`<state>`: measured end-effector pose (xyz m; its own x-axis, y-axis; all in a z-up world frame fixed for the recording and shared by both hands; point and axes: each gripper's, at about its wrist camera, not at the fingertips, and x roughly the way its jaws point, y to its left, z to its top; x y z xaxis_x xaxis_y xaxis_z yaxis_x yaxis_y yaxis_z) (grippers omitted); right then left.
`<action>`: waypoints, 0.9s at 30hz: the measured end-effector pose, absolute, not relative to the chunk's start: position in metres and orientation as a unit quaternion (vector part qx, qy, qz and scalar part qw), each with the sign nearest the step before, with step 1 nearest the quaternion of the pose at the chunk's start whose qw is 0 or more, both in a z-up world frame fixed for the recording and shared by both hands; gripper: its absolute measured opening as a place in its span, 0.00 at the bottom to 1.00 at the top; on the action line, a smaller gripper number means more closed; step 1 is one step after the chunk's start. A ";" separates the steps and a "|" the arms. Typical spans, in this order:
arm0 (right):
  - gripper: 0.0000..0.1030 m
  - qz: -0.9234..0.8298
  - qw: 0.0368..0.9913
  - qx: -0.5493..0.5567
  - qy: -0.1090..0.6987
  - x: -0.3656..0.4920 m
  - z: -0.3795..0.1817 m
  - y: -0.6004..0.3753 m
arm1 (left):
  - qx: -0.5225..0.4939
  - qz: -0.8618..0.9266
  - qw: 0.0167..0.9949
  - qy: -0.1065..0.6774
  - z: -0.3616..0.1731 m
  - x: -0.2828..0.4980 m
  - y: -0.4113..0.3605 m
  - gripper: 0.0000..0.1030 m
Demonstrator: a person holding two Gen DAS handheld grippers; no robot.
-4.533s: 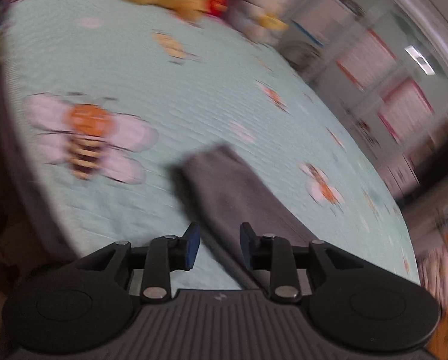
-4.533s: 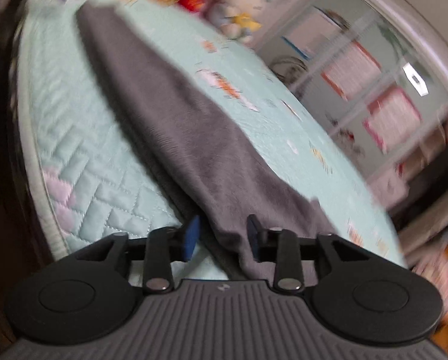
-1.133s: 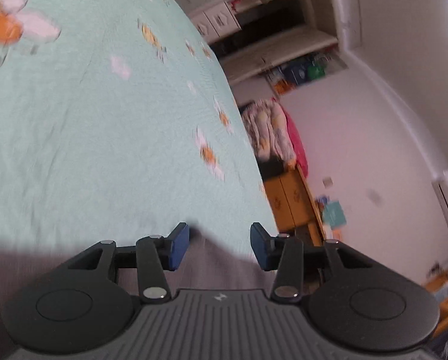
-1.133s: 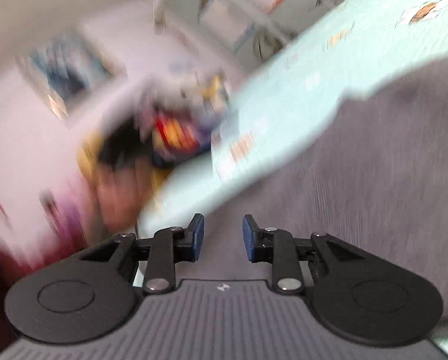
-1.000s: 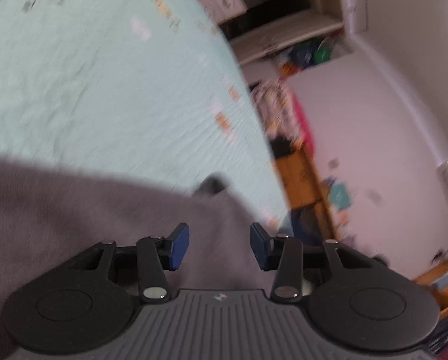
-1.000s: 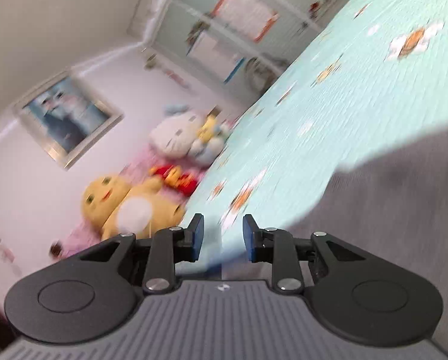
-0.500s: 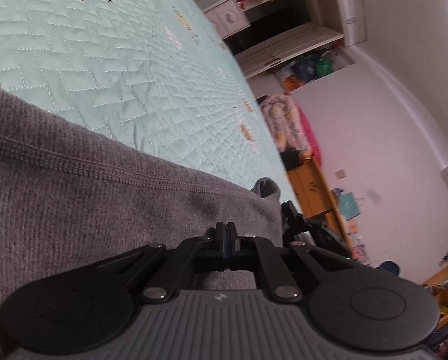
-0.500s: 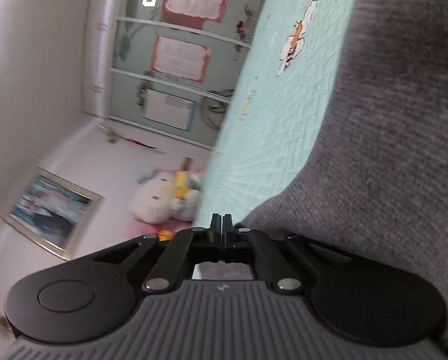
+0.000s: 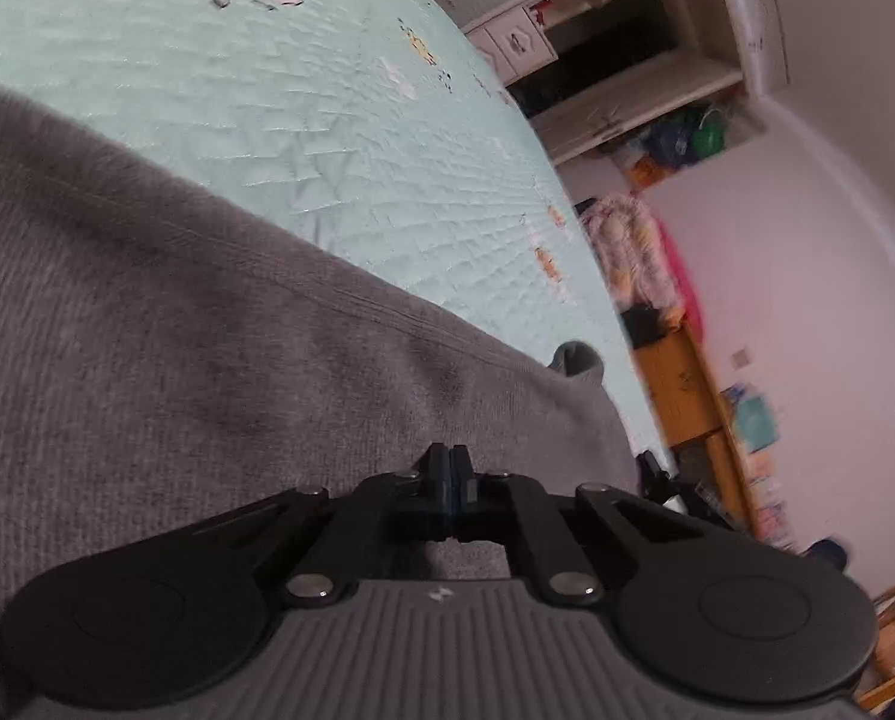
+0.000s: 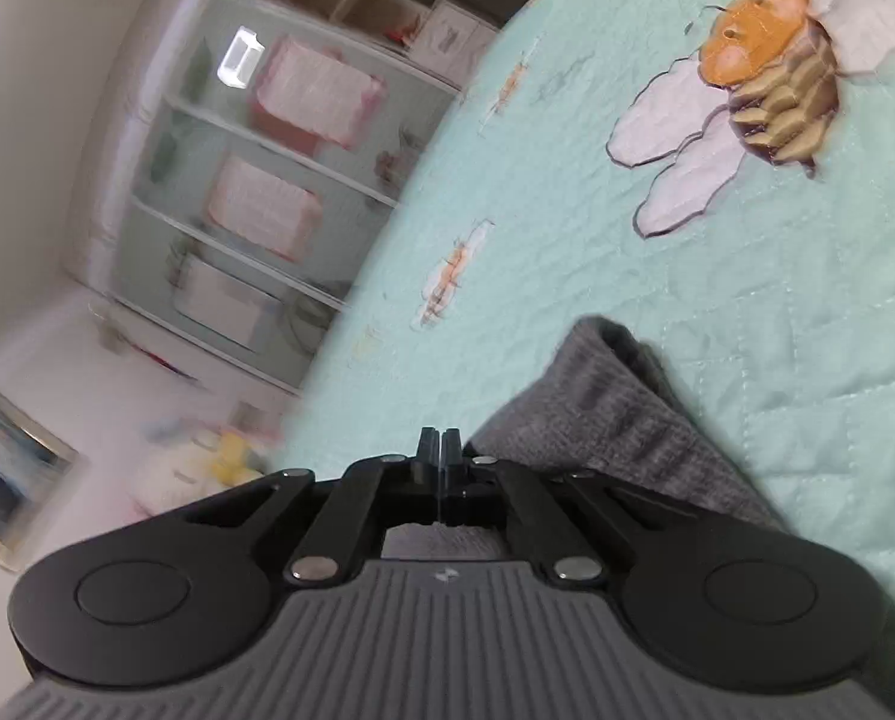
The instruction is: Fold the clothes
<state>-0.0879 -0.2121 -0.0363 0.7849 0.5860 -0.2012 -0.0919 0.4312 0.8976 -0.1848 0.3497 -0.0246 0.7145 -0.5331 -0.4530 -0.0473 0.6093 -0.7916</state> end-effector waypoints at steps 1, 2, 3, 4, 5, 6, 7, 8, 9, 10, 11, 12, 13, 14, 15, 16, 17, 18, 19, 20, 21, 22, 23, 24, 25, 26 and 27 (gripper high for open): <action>0.00 0.213 0.807 0.486 0.259 -0.086 -0.034 -0.212 | -0.398 -0.144 0.835 0.353 -0.019 -0.184 0.346 0.04; 0.01 0.220 0.809 0.476 0.266 -0.084 -0.030 -0.210 | -0.381 -0.139 0.841 0.357 -0.014 -0.183 0.342 0.04; 0.06 0.229 0.810 0.467 0.270 -0.085 -0.024 -0.210 | -0.368 -0.133 0.847 0.361 -0.007 -0.182 0.338 0.03; 0.08 0.240 0.813 0.463 0.260 -0.090 -0.015 -0.210 | -0.347 -0.133 0.856 0.360 0.001 -0.184 0.332 0.04; 0.15 0.248 0.818 0.460 0.239 -0.100 -0.004 -0.212 | -0.317 -0.137 0.868 0.357 0.011 -0.188 0.324 0.08; 0.24 0.253 0.824 0.457 0.219 -0.112 0.007 -0.214 | -0.287 -0.141 0.879 0.353 0.020 -0.192 0.316 0.10; 0.27 0.250 0.831 0.453 0.205 -0.126 0.018 -0.215 | -0.260 -0.156 0.887 0.349 0.030 -0.195 0.306 0.14; 0.31 0.241 0.838 0.447 0.199 -0.140 0.026 -0.217 | -0.237 -0.179 0.890 0.345 0.038 -0.198 0.292 0.17; 0.33 0.230 0.843 0.443 0.198 -0.155 0.032 -0.220 | -0.218 -0.203 0.892 0.341 0.045 -0.199 0.278 0.21; 0.33 0.221 0.841 0.449 0.206 -0.171 0.033 -0.222 | -0.198 -0.225 0.893 0.337 0.050 -0.201 0.263 0.27; 0.33 0.221 0.831 0.463 0.215 -0.184 0.033 -0.222 | -0.170 -0.247 0.894 0.333 0.056 -0.202 0.245 0.32; 0.33 0.220 0.821 0.477 0.225 -0.197 0.031 -0.221 | -0.135 -0.268 0.895 0.330 0.059 -0.204 0.227 0.33; 0.33 0.218 0.811 0.488 0.237 -0.209 0.027 -0.221 | -0.100 -0.289 0.894 0.327 0.061 -0.206 0.210 0.36; 0.33 0.213 0.806 0.492 0.250 -0.219 0.024 -0.219 | -0.065 -0.311 0.892 0.323 0.064 -0.209 0.193 0.42; 0.34 0.202 0.808 0.485 0.266 -0.224 0.022 -0.215 | -0.028 -0.327 0.889 0.319 0.065 -0.211 0.175 0.44; 0.34 0.193 0.810 0.479 0.280 -0.228 0.021 -0.211 | 0.008 -0.337 0.887 0.316 0.064 -0.214 0.158 0.49; 0.34 0.189 0.809 0.474 0.291 -0.229 0.019 -0.206 | 0.033 -0.342 0.885 0.313 0.062 -0.216 0.147 0.52; 0.34 0.186 0.807 0.472 0.301 -0.229 0.016 -0.201 | 0.051 -0.346 0.883 0.312 0.059 -0.216 0.138 0.52; 0.34 0.184 0.802 0.477 0.309 -0.228 0.011 -0.197 | 0.070 -0.349 0.881 0.310 0.057 -0.216 0.130 0.52; 0.34 0.179 0.798 0.480 0.317 -0.227 0.007 -0.193 | 0.078 -0.351 0.880 0.310 0.055 -0.217 0.125 0.52; 0.34 0.172 0.796 0.480 0.325 -0.227 0.003 -0.190 | 0.079 -0.351 0.880 0.311 0.052 -0.217 0.125 0.52; 0.34 0.167 0.794 0.482 0.332 -0.227 -0.001 -0.187 | 0.081 -0.351 0.879 0.312 0.050 -0.216 0.124 0.52; 0.34 0.169 0.791 0.485 0.333 -0.229 -0.002 -0.183 | 0.087 -0.348 0.879 0.313 0.049 -0.212 0.120 0.52; 0.34 0.169 0.789 0.487 0.335 -0.230 -0.004 -0.180 | 0.094 -0.345 0.880 0.312 0.049 -0.206 0.113 0.52; 0.34 0.166 0.789 0.487 0.335 -0.230 -0.004 -0.178 | 0.101 -0.340 0.881 0.312 0.049 -0.205 0.108 0.52; 0.34 0.167 0.789 0.489 0.332 -0.231 -0.004 -0.177 | 0.108 -0.335 0.881 0.315 0.047 -0.204 0.104 0.52; 0.34 0.166 0.789 0.491 0.330 -0.232 -0.005 -0.178 | 0.113 -0.333 0.881 0.318 0.046 -0.201 0.101 0.52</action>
<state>-0.2323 -0.1781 -0.0051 0.7266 0.5868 -0.3574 0.0616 0.4624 0.8845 -0.2010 0.1007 0.0456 0.5764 -0.5150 -0.6344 0.6582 0.7528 -0.0131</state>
